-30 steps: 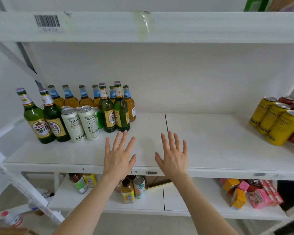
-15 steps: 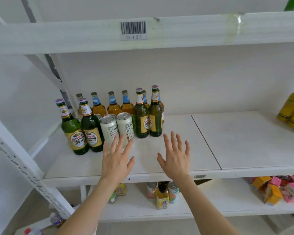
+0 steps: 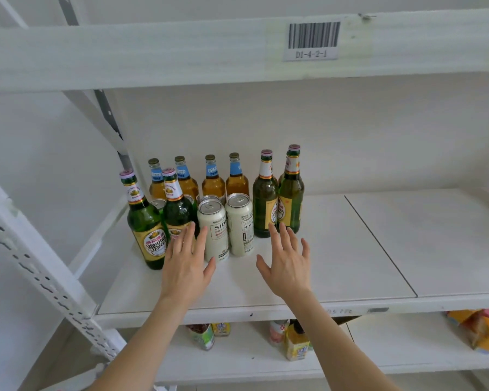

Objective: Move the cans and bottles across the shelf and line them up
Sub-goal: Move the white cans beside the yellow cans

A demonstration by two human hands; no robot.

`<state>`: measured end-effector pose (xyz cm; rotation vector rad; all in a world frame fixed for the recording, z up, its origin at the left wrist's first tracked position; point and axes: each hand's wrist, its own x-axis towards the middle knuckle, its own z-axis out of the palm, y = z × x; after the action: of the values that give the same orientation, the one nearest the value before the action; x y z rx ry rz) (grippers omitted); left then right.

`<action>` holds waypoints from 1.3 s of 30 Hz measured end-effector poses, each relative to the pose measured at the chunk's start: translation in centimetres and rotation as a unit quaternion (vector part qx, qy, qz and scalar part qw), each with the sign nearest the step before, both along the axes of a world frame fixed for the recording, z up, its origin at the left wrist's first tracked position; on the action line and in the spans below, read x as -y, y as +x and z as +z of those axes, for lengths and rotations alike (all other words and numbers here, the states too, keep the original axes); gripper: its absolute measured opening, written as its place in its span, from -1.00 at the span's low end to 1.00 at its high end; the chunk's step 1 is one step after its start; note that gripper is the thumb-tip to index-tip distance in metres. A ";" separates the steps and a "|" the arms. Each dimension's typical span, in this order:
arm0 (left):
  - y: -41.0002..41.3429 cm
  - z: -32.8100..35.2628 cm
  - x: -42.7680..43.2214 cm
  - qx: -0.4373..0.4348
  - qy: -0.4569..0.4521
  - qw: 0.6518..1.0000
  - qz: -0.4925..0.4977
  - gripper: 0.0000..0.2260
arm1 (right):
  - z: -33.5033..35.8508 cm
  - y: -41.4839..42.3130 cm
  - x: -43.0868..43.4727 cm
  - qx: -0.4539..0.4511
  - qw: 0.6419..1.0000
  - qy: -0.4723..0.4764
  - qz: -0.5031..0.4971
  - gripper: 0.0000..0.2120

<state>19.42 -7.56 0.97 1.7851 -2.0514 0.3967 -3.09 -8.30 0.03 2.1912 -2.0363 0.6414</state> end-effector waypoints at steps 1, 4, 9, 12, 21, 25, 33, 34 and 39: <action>0.1 -0.1 0.3 -0.024 0.004 1.000 -0.001 -0.32 | -0.1 0.4 0.6 0.011 1.000 0.006 0.003 -0.26; -0.1 -0.4 1.5 -0.108 0.010 0.994 -0.022 -0.30 | -0.5 1.5 2.8 0.058 0.998 0.024 0.021 -0.24; -1.3 -1.4 3.6 -0.305 0.041 0.950 -0.047 -0.23 | -1.5 2.4 7.0 0.285 0.943 0.132 0.109 -0.21; -1.9 -1.9 4.8 -0.360 0.041 0.931 -0.039 -0.24 | -1.2 2.4 9.1 0.403 0.883 0.193 0.144 -0.30; -3.2 -2.5 6.4 -0.484 0.056 0.873 0.013 -0.30 | -1.3 2.2 11.5 0.484 0.816 0.258 0.182 -0.33; -3.7 -2.7 6.5 -0.501 0.054 0.863 0.036 -0.32 | -1.2 1.4 10.7 0.484 0.816 0.258 0.183 -0.31; -4.3 -2.0 4.5 -0.541 0.044 0.839 0.032 -0.46 | -0.8 -0.7 7.5 0.530 0.790 0.255 0.171 -0.36; -4.3 -1.8 4.1 -0.547 0.050 0.835 0.031 -0.46 | -0.6 -0.9 7.1 0.535 0.786 0.258 0.171 -0.38; -3.8 -1.6 2.3 -0.594 0.092 0.799 0.030 -0.38 | -0.3 -1.6 4.7 0.587 0.746 0.276 0.153 -0.43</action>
<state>15.60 -9.84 -0.62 1.5128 -1.1046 -0.7809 -4.72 -12.98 -0.28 2.8550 -2.5492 2.1728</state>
